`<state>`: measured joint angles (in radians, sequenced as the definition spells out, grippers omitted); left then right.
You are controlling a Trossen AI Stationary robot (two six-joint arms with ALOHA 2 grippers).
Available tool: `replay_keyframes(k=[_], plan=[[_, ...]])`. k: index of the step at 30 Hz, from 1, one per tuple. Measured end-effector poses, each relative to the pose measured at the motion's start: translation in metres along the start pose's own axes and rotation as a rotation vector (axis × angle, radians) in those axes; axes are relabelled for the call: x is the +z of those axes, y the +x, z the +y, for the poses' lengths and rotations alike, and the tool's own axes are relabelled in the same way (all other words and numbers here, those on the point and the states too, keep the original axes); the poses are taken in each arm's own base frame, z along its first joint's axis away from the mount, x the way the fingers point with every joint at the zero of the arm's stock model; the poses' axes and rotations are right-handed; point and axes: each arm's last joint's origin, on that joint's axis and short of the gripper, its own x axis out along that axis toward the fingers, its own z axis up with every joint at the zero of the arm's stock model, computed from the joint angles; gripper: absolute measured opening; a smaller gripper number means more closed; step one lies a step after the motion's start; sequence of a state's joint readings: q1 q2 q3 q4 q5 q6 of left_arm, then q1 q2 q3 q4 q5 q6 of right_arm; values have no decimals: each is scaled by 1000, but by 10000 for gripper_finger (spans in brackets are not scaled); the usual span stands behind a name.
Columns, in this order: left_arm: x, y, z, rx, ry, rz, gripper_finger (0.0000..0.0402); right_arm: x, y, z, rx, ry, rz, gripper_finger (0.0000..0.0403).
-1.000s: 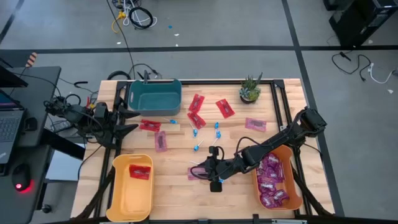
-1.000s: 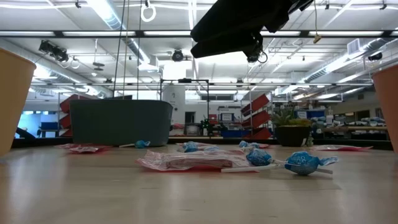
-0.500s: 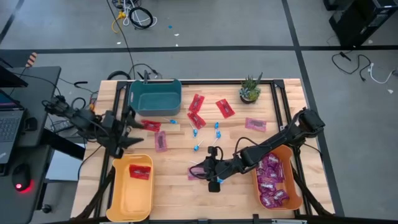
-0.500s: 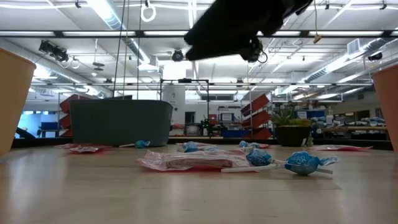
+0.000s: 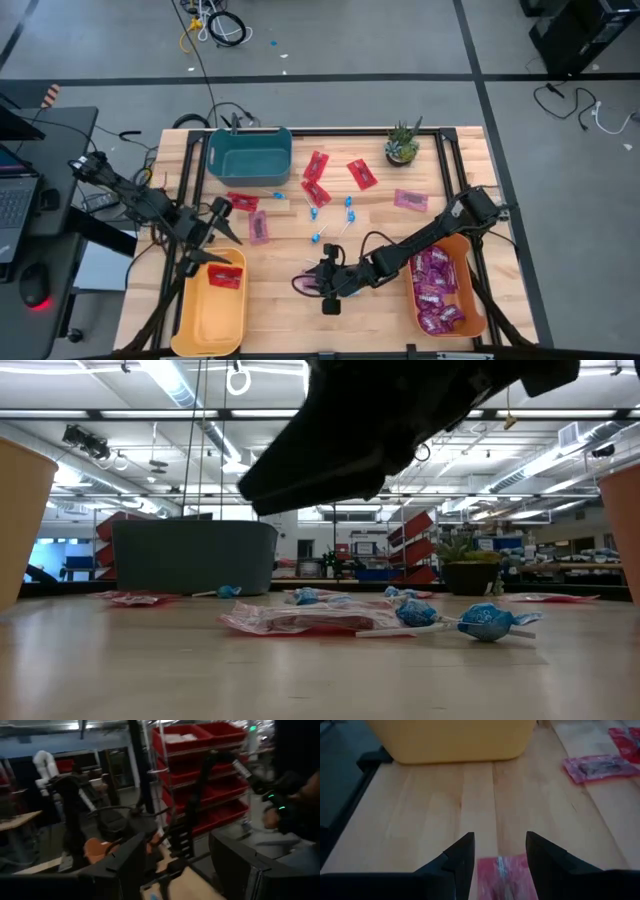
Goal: Sort candy
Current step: Put the red candy into the yellow bin
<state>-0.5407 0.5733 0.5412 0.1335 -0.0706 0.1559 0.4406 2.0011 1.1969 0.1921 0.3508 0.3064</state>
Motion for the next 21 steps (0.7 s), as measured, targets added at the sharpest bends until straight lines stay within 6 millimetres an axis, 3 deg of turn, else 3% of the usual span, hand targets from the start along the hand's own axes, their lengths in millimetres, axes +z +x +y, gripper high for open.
replay_keyframes(k=[7, 21], plan=[[-14, 10, -1, 77, 60, 21, 218, -5, 14, -9, -41, 80, -21, 163], [-14, 12, 2, 172, 102, 33, 218, 6, 19, -25, -115, 204, -118, 162]])
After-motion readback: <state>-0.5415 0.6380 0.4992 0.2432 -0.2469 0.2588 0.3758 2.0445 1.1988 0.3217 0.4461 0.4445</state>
